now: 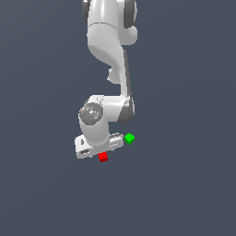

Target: Stack the red cube on top of the green cube.

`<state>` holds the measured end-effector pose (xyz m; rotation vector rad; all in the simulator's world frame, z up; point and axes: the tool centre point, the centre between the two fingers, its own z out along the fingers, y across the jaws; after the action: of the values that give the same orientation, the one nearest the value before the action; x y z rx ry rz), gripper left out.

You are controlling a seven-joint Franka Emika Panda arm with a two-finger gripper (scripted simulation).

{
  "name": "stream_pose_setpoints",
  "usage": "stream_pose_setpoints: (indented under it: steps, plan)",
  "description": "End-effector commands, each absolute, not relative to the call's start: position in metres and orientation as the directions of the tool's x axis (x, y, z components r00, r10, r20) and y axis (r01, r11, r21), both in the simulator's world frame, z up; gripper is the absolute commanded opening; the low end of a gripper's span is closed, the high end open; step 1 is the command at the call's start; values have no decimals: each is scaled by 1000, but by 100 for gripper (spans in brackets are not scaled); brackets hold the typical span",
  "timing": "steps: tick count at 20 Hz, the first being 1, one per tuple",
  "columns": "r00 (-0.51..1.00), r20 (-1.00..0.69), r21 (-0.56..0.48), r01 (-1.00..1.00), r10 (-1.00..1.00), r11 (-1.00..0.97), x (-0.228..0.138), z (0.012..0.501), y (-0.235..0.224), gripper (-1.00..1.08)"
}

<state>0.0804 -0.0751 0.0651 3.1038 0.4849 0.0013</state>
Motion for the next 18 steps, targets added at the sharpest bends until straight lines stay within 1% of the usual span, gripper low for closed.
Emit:
stream_pose_setpoints:
  steps: [1,7,13,14,18]
  plan:
    - [952,0,0,305,305,-952,80,56,-75,100]
    - [952,0,0,307,307,-952,80,26,-75,100]
    - [952,0,0,307,307,-952,81,20,-75,100]
    - [952,0,0,307,307,-952,81,20,-75,-100]
    - [952,0,0,307,307,-952,81,20,-75,-100]
